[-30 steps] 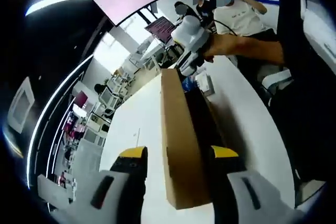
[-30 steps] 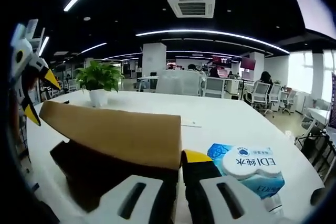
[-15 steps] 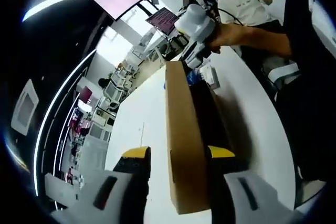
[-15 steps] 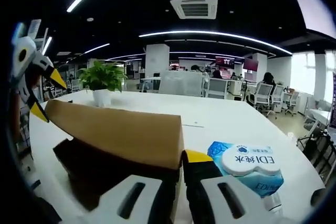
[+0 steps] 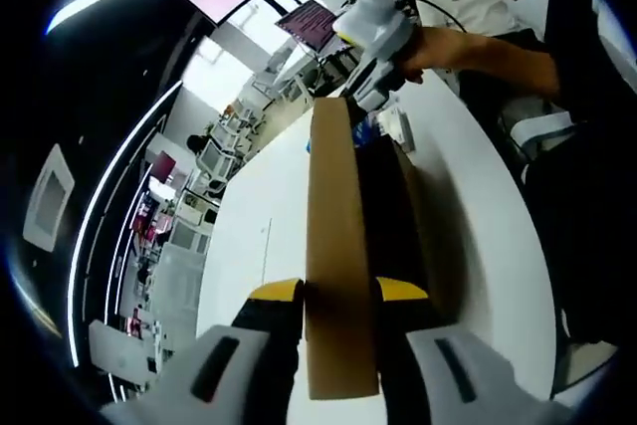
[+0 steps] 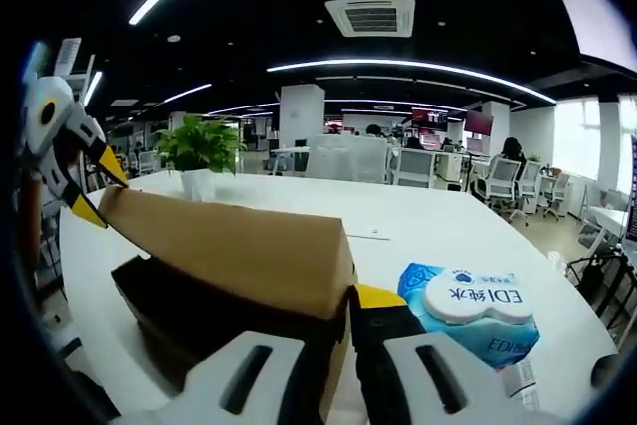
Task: Operate the shoe box by opening the lid, removing the specified soft item, and placing it in the target area until the item is outside and the box remains undamaged.
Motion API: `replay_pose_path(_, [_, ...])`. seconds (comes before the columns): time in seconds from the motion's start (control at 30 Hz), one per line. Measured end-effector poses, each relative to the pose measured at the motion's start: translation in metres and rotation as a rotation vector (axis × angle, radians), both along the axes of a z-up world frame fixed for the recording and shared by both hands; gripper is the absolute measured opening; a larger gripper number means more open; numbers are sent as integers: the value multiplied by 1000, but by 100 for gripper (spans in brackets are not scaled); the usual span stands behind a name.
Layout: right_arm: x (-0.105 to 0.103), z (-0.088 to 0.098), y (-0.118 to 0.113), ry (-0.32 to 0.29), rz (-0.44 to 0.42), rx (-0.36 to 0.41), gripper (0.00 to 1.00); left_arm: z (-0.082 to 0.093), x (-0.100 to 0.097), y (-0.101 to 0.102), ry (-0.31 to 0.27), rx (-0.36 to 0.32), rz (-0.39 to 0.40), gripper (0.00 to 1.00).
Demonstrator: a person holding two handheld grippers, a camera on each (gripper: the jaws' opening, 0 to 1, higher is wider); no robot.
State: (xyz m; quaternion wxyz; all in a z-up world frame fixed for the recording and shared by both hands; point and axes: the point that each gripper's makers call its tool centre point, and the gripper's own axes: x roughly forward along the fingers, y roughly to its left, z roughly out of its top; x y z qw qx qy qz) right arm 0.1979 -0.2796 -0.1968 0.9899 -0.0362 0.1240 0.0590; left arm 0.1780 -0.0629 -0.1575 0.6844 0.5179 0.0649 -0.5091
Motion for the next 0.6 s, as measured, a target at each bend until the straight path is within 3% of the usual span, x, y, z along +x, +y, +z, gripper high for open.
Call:
replay_pose_path(0.3, [-3,-3,8,21,14,-41,6,-4,6,8,-90,27,32,29])
replay_pose_path(0.6, [-5,-4,12,21,32,-68,7,-9,6,10,-118,61,51,29])
